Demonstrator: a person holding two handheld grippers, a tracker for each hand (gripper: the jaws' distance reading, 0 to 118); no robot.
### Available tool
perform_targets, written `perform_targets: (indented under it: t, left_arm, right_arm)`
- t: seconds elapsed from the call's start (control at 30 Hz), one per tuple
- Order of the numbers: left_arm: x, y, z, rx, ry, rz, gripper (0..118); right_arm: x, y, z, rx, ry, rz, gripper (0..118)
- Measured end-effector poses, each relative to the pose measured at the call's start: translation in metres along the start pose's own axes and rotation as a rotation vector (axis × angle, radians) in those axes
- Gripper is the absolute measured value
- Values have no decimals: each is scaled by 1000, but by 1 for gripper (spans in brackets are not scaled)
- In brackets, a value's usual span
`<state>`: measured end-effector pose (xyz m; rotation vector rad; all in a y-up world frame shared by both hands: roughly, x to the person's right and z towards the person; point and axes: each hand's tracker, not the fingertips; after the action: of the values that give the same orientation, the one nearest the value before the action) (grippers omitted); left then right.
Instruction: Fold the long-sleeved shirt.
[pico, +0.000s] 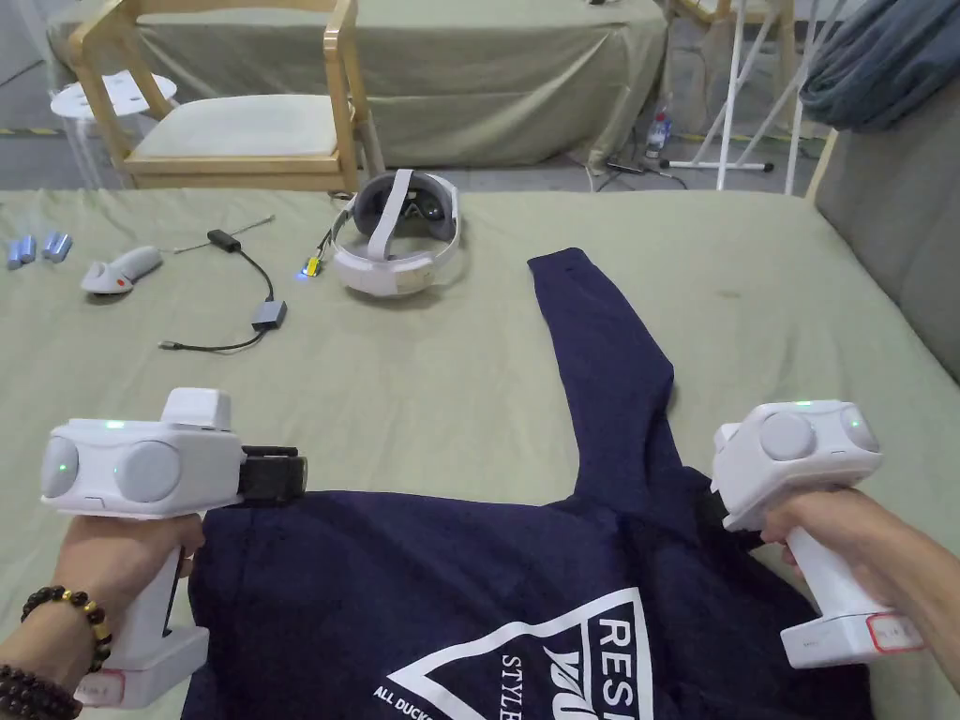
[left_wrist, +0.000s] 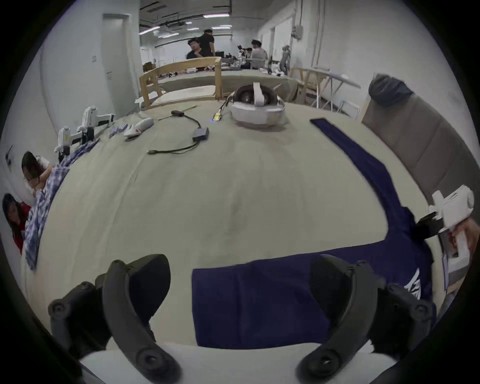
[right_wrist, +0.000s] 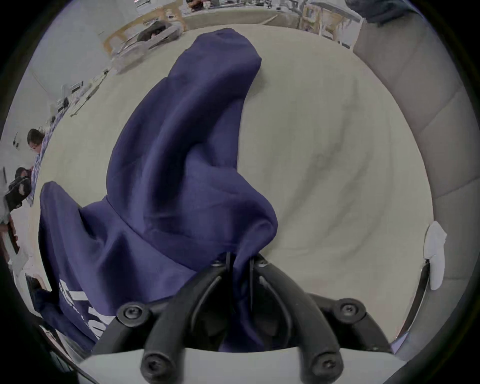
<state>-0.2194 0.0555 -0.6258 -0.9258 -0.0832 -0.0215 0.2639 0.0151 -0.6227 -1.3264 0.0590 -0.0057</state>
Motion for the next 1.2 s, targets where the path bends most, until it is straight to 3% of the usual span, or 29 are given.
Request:
perform_targets:
  t: [0.1,0.23,0.27,0.3,0.33,0.37,0.4,0.47,0.5,0.6,0.67,0.87,1.03,1.13,1.2]
  left_arm:
    - [-2,1,-16,-69,17,37,101]
    - [-3,-9,-38,-133,31,36,98]
    - [-1,-13,-47,-199,24,16,88]
    - [2,-15,-52,-238,67,9,67]
    - [6,-18,-54,-260,105,-6,24]
    - [7,-20,-47,-204,54,13,10]
    - [14,-20,-33,-147,-13,51,10]
    - [17,-21,-9,-84,2,46,10]
    - [17,-17,2,-62,1,36,10]
    - [3,11,49,74,-79,58,10]
    - [4,38,94,168,-135,78,10]
    - [-6,151,236,486,-235,139,10]
    - [11,264,340,756,-319,140,10]
    - [36,323,394,824,-287,130,10]
    - [52,355,419,879,-208,87,10]
  right_arm:
    - [9,5,-7,-7,37,-54,11]
    - [20,14,-24,-12,56,-58,11]
    - [21,16,-25,-12,58,-61,11]
    - [21,17,-26,-12,57,-62,11]
    - [21,17,-26,-10,54,-62,11]
    - [11,6,-12,5,45,-55,11]
    - [10,4,-9,21,40,-46,10]
    - [10,-3,13,82,39,28,9]
    - [15,-4,22,124,44,19,9]
    - [30,-9,101,265,121,0,9]
    - [43,-3,156,358,153,58,9]
    - [58,36,358,658,-19,205,10]
    - [58,99,520,961,-221,224,10]
    - [56,133,594,1078,-253,127,10]
    - [46,141,633,1147,-308,114,10]
